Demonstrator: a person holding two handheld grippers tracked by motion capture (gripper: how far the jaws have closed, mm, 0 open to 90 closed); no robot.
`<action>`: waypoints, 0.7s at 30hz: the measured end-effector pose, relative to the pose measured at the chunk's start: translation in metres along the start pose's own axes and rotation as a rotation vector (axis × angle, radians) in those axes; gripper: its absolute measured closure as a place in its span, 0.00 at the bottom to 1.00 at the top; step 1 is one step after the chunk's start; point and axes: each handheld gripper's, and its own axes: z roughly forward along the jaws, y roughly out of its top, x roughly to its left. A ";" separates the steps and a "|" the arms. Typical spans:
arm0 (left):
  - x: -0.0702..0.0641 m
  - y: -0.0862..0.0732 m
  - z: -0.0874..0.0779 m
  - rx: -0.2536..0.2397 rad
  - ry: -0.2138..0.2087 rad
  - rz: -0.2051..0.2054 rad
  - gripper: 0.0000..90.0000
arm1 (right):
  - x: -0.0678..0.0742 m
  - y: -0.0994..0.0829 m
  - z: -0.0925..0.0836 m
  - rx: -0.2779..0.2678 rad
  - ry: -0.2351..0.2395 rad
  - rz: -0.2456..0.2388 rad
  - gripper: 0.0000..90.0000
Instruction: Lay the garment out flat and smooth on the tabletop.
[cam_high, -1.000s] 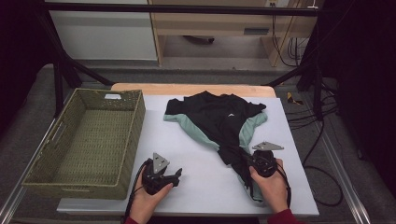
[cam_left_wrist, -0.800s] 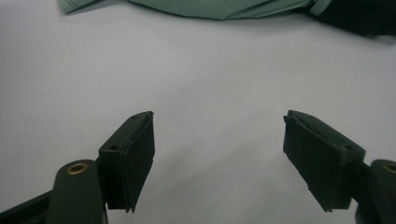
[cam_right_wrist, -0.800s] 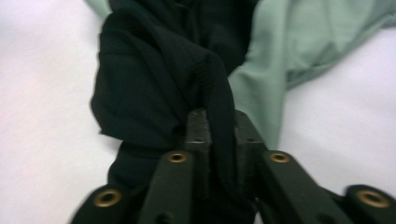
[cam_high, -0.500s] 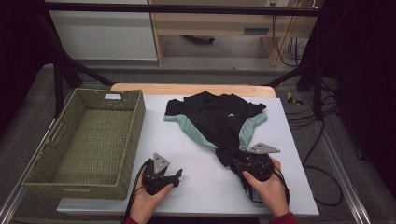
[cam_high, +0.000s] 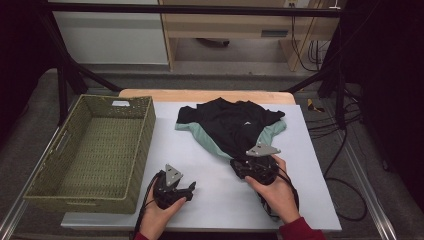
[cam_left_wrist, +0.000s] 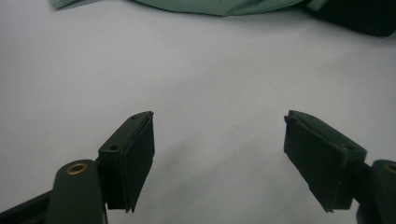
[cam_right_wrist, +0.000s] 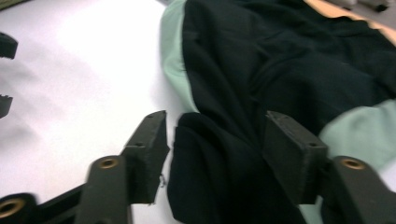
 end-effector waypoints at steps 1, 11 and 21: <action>0.000 0.000 0.000 0.000 0.000 0.000 0.28 | 0.001 0.000 0.004 0.013 0.009 -0.005 0.49; -0.001 0.000 0.001 0.001 -0.001 0.004 0.28 | 0.017 -0.020 0.016 0.112 0.002 -0.068 0.92; 0.001 0.000 0.001 0.002 0.002 0.000 0.28 | 0.040 -0.009 0.003 0.077 0.120 -0.066 0.96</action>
